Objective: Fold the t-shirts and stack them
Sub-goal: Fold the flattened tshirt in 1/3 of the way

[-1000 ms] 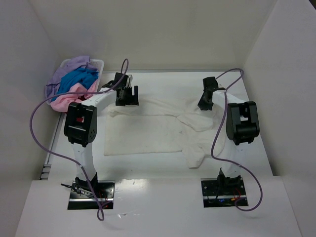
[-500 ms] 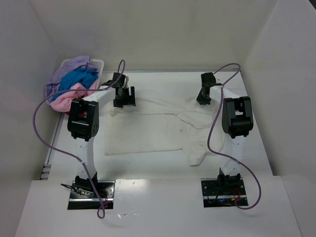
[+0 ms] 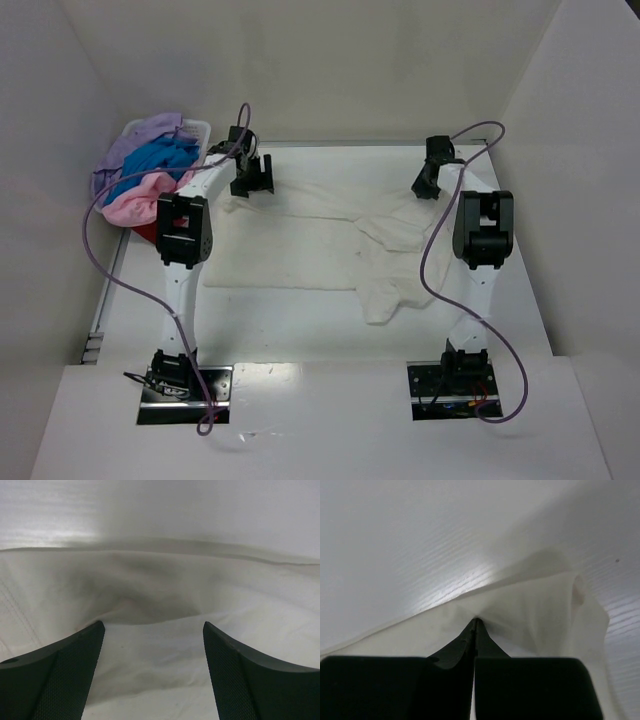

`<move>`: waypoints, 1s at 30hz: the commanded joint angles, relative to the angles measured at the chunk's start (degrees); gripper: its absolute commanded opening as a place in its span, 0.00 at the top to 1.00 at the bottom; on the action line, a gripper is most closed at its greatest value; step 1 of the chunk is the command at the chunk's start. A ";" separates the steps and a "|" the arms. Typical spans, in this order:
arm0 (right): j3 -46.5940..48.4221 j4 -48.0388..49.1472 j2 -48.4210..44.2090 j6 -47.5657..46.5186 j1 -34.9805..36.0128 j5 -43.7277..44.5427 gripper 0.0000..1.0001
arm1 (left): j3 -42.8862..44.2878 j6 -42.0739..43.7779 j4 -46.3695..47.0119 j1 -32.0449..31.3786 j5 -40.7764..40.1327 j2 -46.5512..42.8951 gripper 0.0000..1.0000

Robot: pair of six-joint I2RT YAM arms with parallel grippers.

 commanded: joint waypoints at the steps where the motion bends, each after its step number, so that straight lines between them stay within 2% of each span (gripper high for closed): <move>1: 3.73 -2.47 3.71 -1.71 -2.29 2.18 1.00 | 8.26 3.09 -6.16 1.02 -0.81 5.63 0.11; 2: 4.69 -2.47 4.24 -1.71 -2.30 2.18 1.00 | 13.16 3.70 -6.87 1.02 -0.81 7.73 0.11; 6: 12.06 -5.37 8.02 -2.23 -2.30 0.96 1.00 | 22.06 4.23 -9.68 1.02 -0.19 10.91 0.10; 9: 15.77 -6.78 9.87 -2.75 -2.30 1.47 1.00 | 22.61 4.23 -9.69 1.02 -1.33 10.57 0.10; 13: 14.73 -5.47 5.14 -3.38 -2.30 3.31 1.00 | 16.22 5.46 -5.50 1.02 -3.44 3.99 0.10; 14: 13.42 -4.94 3.30 -3.38 -2.30 3.32 1.00 | 10.89 5.98 -3.99 1.02 -3.97 -0.55 0.09; 19: 6.30 -0.64 -12.51 -3.90 -2.30 2.18 0.99 | -3.72 6.60 4.88 1.02 -2.75 -15.96 0.05; 22: 0.94 -0.02 -19.80 -3.90 -2.30 1.65 0.98 | -7.44 7.22 5.52 1.02 -2.22 -23.88 0.00; 25: -5.39 0.60 -23.51 -3.29 -2.30 1.65 0.98 | -11.92 7.22 5.52 1.02 -2.22 -29.85 0.00; 30: -14.36 1.22 -22.30 -2.76 -2.30 1.65 1.00 | -18.78 5.47 6.04 1.02 -1.69 -38.12 0.00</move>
